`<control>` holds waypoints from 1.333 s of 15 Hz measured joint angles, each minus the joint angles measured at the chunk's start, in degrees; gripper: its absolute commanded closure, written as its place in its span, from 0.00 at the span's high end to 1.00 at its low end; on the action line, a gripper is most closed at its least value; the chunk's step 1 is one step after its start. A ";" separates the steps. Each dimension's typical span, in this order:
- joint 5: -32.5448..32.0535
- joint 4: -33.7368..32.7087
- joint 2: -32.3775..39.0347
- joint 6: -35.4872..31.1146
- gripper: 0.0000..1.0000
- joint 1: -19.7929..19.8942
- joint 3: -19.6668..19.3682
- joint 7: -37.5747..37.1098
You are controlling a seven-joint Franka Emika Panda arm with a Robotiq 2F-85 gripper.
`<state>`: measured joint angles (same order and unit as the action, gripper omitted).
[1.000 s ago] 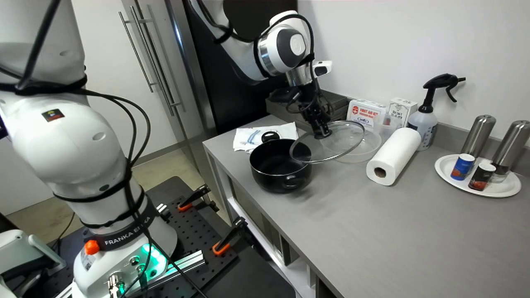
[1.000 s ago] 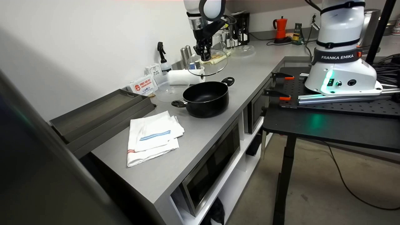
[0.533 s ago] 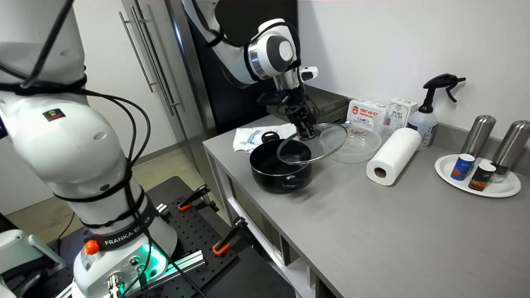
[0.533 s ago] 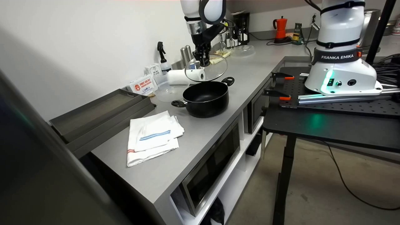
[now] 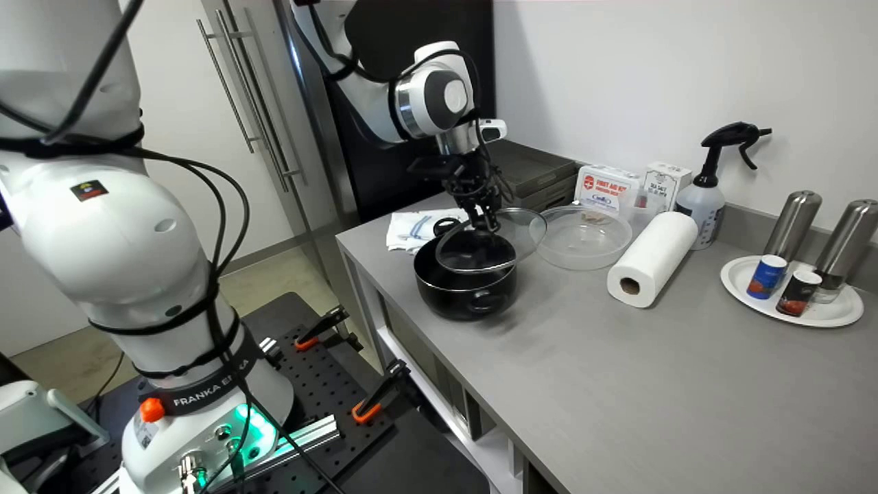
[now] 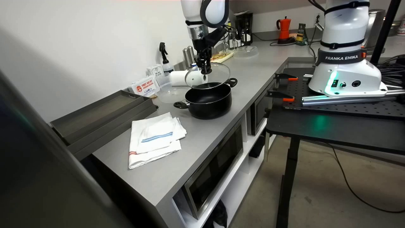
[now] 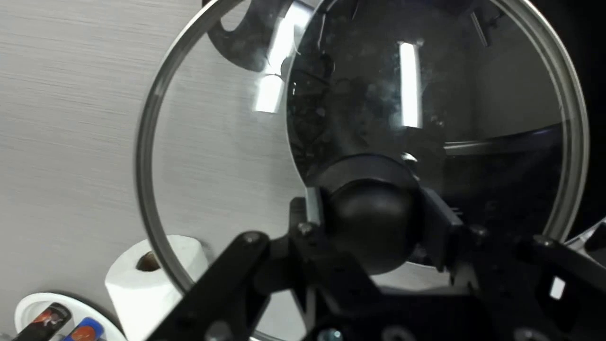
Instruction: Put the glass lid on the black pot.
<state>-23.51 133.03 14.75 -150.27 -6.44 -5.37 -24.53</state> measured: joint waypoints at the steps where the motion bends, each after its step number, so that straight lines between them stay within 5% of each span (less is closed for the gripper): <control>1: 1.38 0.20 0.00 -0.16 0.26 0.04 0.48 1.42; 11: 13.32 0.49 0.45 -0.20 0.26 1.81 4.32 14.55; 20: 14.82 0.07 4.56 -1.59 0.26 2.18 4.53 16.54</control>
<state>-8.69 133.10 19.31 -151.86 -4.25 -0.83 -7.99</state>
